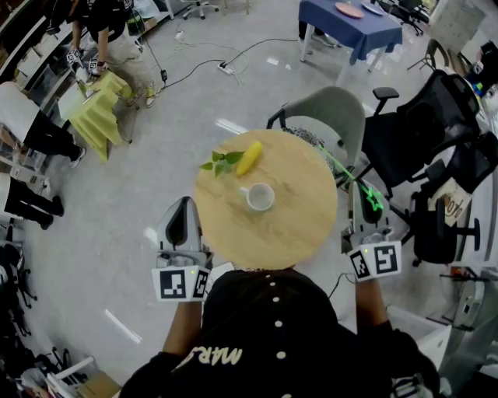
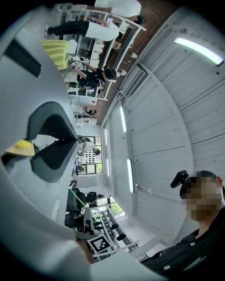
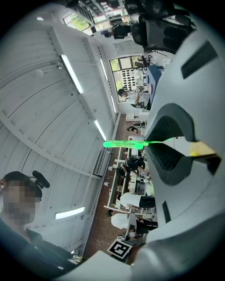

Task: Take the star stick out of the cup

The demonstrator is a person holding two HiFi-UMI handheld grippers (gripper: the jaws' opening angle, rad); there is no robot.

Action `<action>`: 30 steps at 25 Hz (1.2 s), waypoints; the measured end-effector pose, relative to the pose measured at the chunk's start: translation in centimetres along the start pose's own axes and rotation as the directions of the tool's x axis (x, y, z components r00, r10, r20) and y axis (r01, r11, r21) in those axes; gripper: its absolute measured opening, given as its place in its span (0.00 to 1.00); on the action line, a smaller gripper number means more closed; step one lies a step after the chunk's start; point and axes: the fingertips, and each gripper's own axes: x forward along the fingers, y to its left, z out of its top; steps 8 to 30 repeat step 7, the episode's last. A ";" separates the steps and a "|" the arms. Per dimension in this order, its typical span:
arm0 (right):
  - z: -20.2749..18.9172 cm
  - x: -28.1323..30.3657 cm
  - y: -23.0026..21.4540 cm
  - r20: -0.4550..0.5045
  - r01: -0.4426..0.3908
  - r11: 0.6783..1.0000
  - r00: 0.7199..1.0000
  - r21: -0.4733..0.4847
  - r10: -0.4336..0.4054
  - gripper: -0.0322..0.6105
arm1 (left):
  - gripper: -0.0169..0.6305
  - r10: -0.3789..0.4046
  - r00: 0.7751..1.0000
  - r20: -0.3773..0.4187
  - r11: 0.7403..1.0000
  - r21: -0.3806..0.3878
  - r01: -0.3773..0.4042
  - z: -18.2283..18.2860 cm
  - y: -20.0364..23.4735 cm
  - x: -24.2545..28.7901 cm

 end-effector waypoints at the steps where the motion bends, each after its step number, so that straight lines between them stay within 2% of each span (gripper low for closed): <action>1: 0.0 0.0 0.0 0.001 0.000 1.000 1.000 -0.001 0.000 0.07 | 0.02 0.000 1.000 0.000 1.000 0.000 0.000 0.0 0.0 0.0; 30: 0.3 0.1 0.1 0.003 -0.003 1.000 1.000 -0.002 0.003 0.07 | 0.02 0.002 1.000 -0.001 1.000 0.000 -0.002 0.2 0.0 -0.1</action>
